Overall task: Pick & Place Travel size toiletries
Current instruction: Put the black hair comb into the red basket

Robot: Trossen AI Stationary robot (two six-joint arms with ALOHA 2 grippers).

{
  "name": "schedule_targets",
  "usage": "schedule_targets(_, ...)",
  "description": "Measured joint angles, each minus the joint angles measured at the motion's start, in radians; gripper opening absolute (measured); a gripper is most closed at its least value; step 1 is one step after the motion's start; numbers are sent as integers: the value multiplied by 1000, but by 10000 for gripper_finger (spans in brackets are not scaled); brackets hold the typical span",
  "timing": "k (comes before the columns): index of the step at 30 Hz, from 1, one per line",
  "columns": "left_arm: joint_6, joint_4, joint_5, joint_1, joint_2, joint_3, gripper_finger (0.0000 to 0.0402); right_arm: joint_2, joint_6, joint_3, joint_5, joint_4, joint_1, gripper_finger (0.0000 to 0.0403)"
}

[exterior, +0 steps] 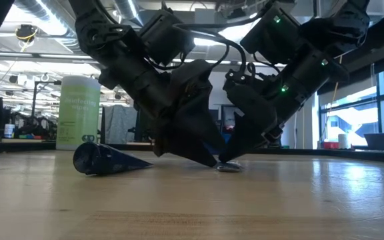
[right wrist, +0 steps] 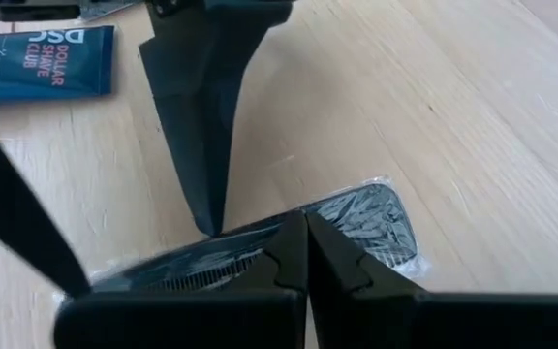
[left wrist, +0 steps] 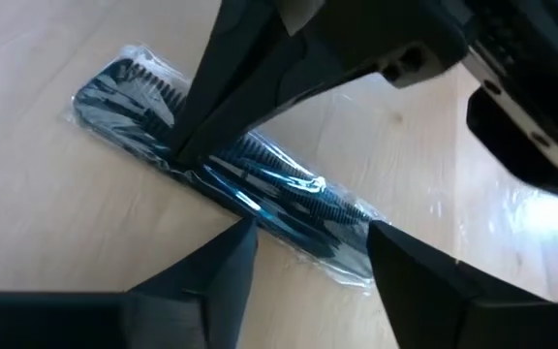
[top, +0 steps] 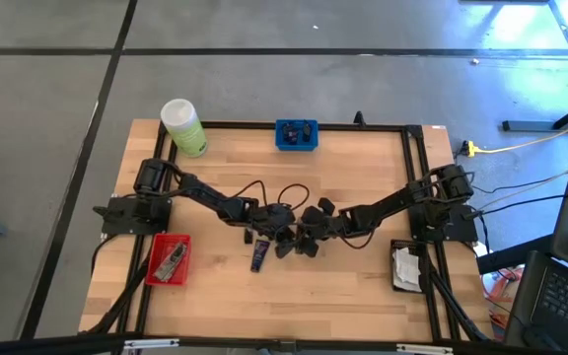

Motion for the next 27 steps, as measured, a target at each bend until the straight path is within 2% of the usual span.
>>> schedule_targets(6, -21, 45, 36, 8, 8, -1, 230, 2, -4, -1, -18, 20, -1, 0)
schedule_targets(14, -44, 2, 35, 6, 7, 3, 226, -10, -22, -2, -26, 19, -5, 0)
schedule_targets(23, -44, 0, 56, 7, 6, 1, 226, -161, -57, -4, 26, -123, 17, 0)
schedule_targets(27, -45, 2, 56, 7, 7, 0, 226, -177, -64, -4, -16, -162, 20, 0)
